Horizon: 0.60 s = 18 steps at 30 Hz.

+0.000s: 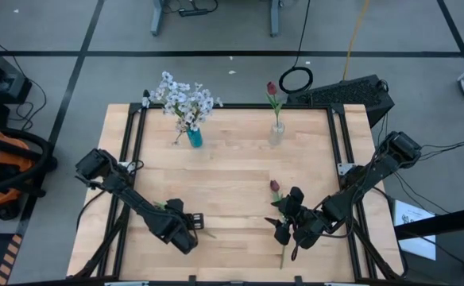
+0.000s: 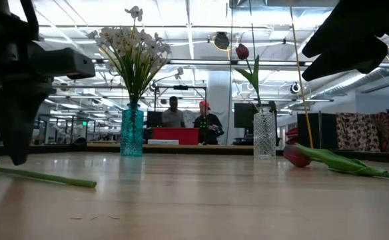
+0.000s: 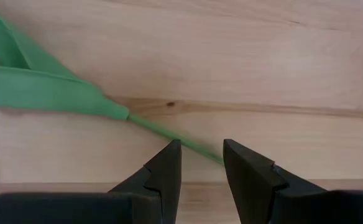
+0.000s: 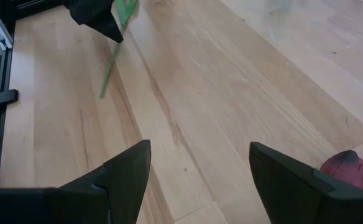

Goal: Sort flowers into vase by color
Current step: Put the left red tulip into the transparent vase

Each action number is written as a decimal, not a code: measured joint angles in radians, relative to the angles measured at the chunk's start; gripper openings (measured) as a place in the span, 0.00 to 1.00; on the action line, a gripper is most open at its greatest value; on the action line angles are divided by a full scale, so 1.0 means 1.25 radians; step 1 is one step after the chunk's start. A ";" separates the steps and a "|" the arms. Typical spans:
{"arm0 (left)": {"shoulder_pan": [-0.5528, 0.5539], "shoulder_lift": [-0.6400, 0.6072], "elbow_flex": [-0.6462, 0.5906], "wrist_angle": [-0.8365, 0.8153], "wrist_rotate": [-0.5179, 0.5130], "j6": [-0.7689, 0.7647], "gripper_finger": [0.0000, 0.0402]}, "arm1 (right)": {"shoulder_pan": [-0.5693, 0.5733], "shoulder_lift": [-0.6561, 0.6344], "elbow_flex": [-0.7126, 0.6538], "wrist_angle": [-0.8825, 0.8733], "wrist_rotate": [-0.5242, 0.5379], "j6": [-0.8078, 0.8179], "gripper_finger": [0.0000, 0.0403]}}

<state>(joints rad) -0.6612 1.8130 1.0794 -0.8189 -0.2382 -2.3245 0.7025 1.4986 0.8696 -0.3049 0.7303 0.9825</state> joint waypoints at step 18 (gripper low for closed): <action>-0.002 0.000 -0.008 0.053 0.005 0.008 0.31 | 0.000 0.000 0.000 0.001 -0.002 -0.006 0.65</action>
<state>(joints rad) -0.6631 1.8130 1.0691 -0.7528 -0.2320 -2.3144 0.7025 1.4986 0.8696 -0.3031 0.7273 0.9751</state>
